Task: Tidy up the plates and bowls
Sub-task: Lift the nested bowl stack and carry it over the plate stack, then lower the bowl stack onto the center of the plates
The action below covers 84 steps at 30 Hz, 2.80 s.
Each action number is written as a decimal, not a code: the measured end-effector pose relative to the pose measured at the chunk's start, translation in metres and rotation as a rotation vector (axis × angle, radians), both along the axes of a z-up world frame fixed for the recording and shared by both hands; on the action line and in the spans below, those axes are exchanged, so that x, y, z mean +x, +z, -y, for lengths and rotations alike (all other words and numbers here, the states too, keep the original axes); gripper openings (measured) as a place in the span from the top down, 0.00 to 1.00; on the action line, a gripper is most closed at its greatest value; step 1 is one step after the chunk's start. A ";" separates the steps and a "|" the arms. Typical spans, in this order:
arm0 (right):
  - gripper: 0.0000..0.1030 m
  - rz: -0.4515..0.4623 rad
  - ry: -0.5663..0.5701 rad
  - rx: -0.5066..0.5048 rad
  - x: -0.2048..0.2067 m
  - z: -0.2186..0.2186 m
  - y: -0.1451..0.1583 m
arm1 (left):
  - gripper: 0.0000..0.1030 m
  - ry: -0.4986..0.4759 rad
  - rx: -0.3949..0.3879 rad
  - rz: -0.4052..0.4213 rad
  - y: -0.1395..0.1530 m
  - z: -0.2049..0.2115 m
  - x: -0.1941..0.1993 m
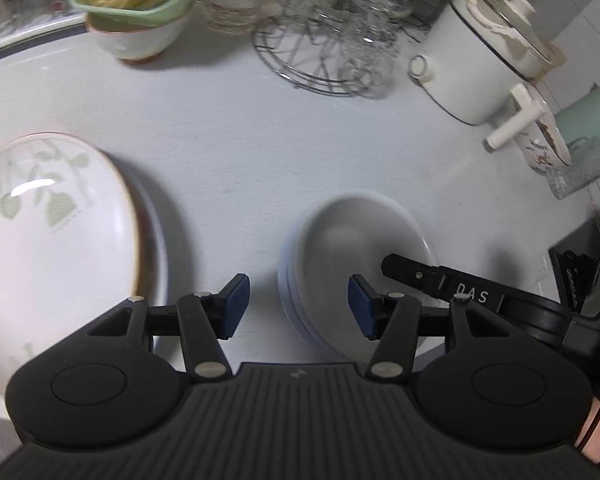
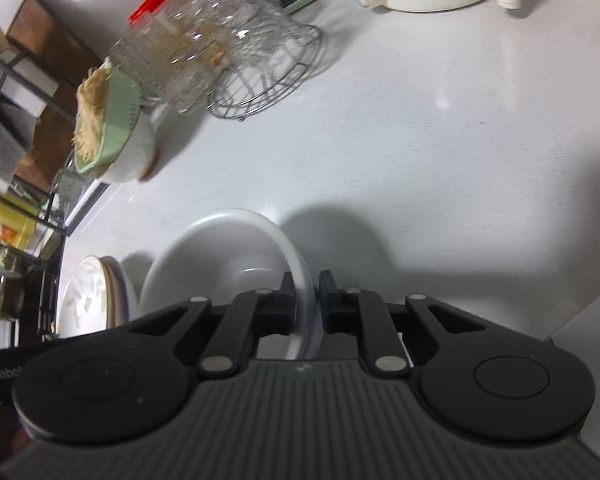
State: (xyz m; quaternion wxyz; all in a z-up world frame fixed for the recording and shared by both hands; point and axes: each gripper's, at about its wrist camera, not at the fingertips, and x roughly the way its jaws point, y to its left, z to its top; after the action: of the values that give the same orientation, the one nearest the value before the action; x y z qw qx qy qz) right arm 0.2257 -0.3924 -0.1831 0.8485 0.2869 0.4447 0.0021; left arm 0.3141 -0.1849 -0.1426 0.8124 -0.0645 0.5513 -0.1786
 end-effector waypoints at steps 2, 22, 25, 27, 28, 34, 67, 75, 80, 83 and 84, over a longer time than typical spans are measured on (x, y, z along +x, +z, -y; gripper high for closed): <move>0.86 -0.001 -0.014 -0.011 -0.002 0.003 0.001 | 0.41 -0.015 -0.006 -0.011 -0.004 0.005 0.002; 0.85 -0.002 -0.021 -0.009 -0.011 0.006 0.002 | 0.73 -0.023 -0.016 -0.081 -0.035 0.016 0.000; 0.85 0.000 -0.019 -0.014 -0.019 0.003 0.008 | 0.74 -0.035 0.003 -0.070 -0.027 0.018 -0.010; 0.85 -0.001 -0.019 -0.010 -0.026 0.002 0.011 | 0.74 -0.035 0.007 -0.064 -0.022 0.016 -0.016; 0.85 -0.002 -0.015 -0.013 -0.028 0.001 0.013 | 0.74 -0.033 0.005 -0.064 -0.019 0.014 -0.019; 0.84 0.033 -0.005 -0.053 -0.048 -0.013 0.035 | 0.74 -0.033 0.001 -0.053 0.000 0.000 -0.042; 0.84 0.127 0.143 -0.068 -0.071 -0.126 0.107 | 0.74 0.142 -0.034 0.022 0.075 -0.129 -0.094; 0.84 0.121 0.186 -0.095 -0.029 -0.154 0.116 | 0.74 0.187 -0.097 0.017 0.073 -0.166 -0.050; 0.84 0.068 0.231 -0.114 -0.005 -0.174 0.103 | 0.74 0.226 -0.093 0.009 0.060 -0.184 -0.034; 0.84 0.032 0.256 -0.115 0.005 -0.183 0.096 | 0.74 0.260 -0.108 -0.006 0.053 -0.196 -0.026; 0.84 0.024 0.267 -0.119 0.008 -0.186 0.094 | 0.74 0.265 -0.108 -0.008 0.051 -0.199 -0.023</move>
State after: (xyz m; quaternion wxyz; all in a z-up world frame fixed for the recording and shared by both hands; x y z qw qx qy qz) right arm 0.2339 -0.2060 -0.0887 0.8616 0.1743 0.4679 0.0917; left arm 0.2912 0.0137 -0.0916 0.8219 -0.1812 0.5309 -0.0991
